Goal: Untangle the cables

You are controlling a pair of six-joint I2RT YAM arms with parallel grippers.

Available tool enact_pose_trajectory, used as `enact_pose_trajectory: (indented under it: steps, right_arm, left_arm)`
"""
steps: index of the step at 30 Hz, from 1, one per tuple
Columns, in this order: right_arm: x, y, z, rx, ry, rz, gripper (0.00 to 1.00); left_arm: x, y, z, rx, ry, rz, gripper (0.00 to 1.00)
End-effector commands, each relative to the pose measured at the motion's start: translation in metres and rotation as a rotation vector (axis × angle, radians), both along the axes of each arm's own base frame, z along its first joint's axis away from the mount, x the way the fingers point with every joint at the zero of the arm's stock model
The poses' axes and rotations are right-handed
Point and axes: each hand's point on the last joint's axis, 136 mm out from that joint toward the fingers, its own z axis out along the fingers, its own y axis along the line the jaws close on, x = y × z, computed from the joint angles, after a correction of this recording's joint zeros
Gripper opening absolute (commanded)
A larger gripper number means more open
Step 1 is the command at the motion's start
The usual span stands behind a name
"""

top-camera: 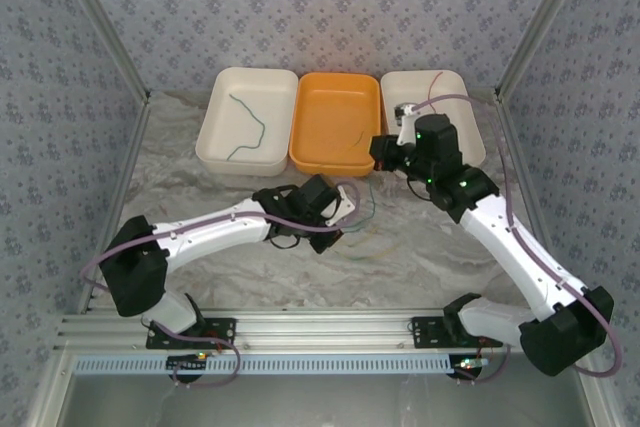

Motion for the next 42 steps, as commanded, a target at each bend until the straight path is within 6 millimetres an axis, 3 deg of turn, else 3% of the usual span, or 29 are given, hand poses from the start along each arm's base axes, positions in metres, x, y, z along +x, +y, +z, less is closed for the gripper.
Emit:
enact_pose_trajectory:
  steps: [1,5,9,13,17,21,24,28,33,39,42]
  right_arm:
    - [0.011,-0.013,-0.004,0.032,0.047,-0.037,0.00]
    - [0.004,-0.035,-0.058,0.009,0.171,-0.099,0.00]
    - [-0.021,-0.057,-0.117,-0.001,0.282,-0.156,0.00]
    - [-0.046,-0.070,-0.155,0.005,0.358,-0.184,0.00]
    - [-0.057,-0.070,-0.170,-0.004,0.400,-0.170,0.00]
    - [-0.061,-0.065,-0.153,0.002,0.348,-0.144,0.34]
    - [-0.073,-0.040,-0.120,0.010,0.176,-0.049,0.52]
    - [-0.107,0.023,-0.098,0.024,-0.028,0.229,0.58]
    - [-0.137,0.088,-0.105,-0.072,-0.172,0.443,0.62]
    - [-0.146,0.138,-0.110,-0.172,-0.301,0.501,0.64]
    - [-0.143,0.153,-0.116,-0.179,-0.308,0.504,0.64]
  left_arm:
    - [0.001,-0.003,0.016,-0.018,-0.092,-0.029,0.00]
    - [0.001,0.006,0.042,-0.120,-0.166,0.000,0.00]
    - [-0.004,0.019,0.072,-0.276,-0.183,0.025,0.00]
    - [-0.007,0.039,0.096,-0.414,-0.191,0.066,0.00]
    - [0.005,0.063,0.116,-0.531,-0.187,0.160,0.00]
    - [0.017,0.077,0.123,-0.578,-0.129,0.227,0.00]
    - [0.022,0.079,0.122,-0.557,-0.102,0.254,0.00]
    - [0.026,0.076,0.123,-0.533,-0.065,0.280,0.00]
    - [0.031,0.070,0.122,-0.515,-0.038,0.289,0.00]
    - [0.033,0.066,0.121,-0.503,-0.012,0.289,0.00]
    - [0.033,0.066,0.123,-0.505,-0.011,0.289,0.00]
